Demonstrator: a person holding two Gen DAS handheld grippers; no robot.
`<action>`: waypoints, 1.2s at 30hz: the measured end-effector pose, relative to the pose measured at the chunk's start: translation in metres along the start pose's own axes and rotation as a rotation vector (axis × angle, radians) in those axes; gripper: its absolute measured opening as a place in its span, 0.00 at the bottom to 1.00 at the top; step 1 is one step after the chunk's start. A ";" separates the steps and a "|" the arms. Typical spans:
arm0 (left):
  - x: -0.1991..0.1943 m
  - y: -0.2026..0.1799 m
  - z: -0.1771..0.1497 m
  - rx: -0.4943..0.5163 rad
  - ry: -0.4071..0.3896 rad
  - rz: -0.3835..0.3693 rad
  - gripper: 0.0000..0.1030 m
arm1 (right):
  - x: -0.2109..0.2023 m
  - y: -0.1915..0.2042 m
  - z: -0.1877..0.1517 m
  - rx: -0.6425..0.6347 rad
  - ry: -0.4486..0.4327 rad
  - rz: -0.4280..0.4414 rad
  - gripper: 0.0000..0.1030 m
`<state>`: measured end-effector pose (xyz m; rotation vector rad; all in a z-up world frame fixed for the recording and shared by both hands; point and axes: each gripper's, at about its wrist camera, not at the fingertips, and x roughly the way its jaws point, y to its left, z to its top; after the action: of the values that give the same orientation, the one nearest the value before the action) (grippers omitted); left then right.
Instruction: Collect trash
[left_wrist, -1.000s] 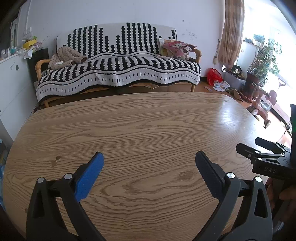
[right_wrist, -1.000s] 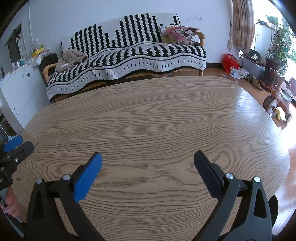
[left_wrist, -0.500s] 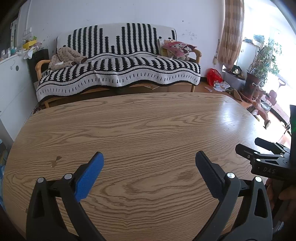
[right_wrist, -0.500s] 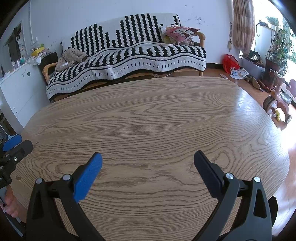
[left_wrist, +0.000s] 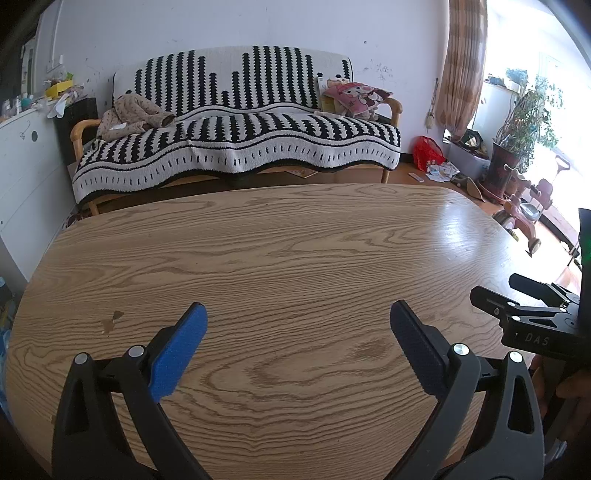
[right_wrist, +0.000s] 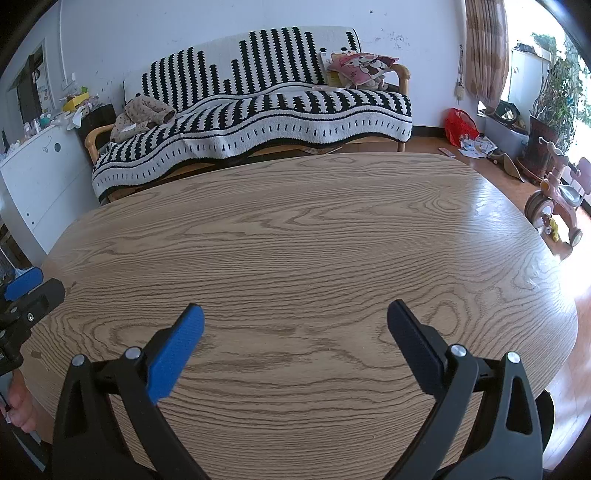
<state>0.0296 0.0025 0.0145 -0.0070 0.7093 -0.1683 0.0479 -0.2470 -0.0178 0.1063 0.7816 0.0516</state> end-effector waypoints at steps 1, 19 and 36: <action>0.000 0.000 0.000 0.000 -0.001 0.001 0.93 | 0.000 0.000 0.000 0.000 0.000 -0.001 0.93; 0.000 0.003 0.000 0.001 -0.003 0.011 0.93 | -0.001 -0.001 0.000 0.000 -0.002 0.000 0.93; 0.000 0.008 0.003 0.012 -0.008 0.023 0.93 | -0.001 -0.002 -0.001 -0.001 -0.002 -0.001 0.93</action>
<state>0.0324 0.0099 0.0168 0.0114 0.6998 -0.1506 0.0467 -0.2488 -0.0177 0.1046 0.7795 0.0512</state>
